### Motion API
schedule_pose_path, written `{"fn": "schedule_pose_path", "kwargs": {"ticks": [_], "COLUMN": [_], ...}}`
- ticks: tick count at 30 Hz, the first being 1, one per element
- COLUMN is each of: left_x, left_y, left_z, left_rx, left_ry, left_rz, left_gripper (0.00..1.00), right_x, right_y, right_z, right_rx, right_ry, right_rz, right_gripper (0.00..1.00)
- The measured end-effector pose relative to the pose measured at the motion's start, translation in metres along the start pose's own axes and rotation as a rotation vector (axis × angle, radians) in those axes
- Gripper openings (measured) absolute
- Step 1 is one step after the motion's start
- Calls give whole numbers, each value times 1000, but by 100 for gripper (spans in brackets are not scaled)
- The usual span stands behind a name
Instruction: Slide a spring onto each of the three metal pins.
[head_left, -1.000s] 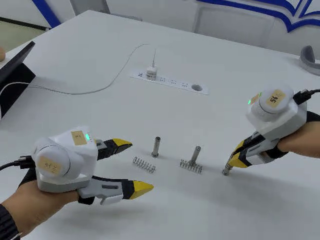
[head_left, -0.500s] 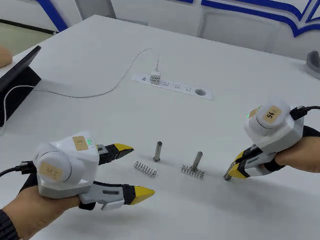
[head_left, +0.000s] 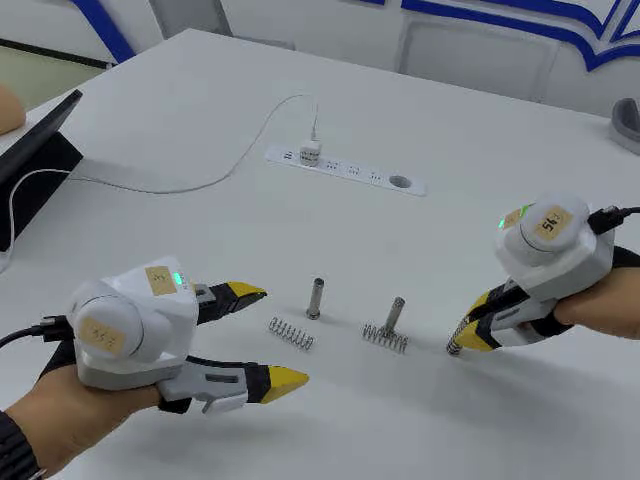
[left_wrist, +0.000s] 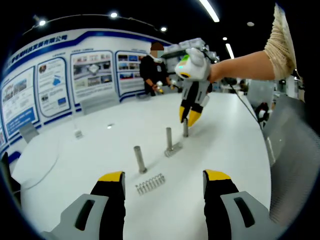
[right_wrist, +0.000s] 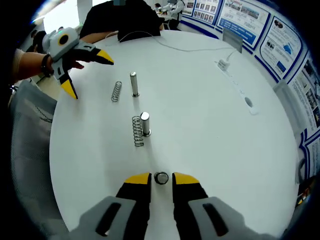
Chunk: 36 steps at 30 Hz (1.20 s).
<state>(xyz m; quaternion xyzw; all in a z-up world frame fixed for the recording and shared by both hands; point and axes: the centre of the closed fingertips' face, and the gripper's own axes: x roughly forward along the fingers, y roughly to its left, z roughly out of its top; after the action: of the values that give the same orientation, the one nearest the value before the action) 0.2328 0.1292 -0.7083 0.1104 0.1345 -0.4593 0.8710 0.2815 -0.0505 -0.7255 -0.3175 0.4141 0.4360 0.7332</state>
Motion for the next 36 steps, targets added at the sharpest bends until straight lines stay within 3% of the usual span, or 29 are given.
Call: {"fn": "schedule_pose_path", "kwargs": {"ticks": [6, 10, 16, 22, 36], "left_x": [1, 1, 1, 0, 0], "left_y": [-1, -2, -3, -3, -2], "left_z": [1, 2, 5, 5, 4], "left_rx": [8, 4, 11, 11, 4], "left_ry": [3, 1, -2, -5, -3], "left_rz": [-4, -4, -9, -5, -7], "left_gripper": [64, 63, 63, 63, 61], "right_x": [-11, -4, 20, 36, 58], "right_y": [10, 21, 33, 37, 40], "right_z": [20, 33, 34, 39, 33], "right_rx": [-46, -69, -99, -105, -116], "right_ry": [-45, -63, -36, -55, -11], "right_rz": [-15, 11, 54, 73, 99], "right_gripper": [18, 18, 18, 16, 15]}}
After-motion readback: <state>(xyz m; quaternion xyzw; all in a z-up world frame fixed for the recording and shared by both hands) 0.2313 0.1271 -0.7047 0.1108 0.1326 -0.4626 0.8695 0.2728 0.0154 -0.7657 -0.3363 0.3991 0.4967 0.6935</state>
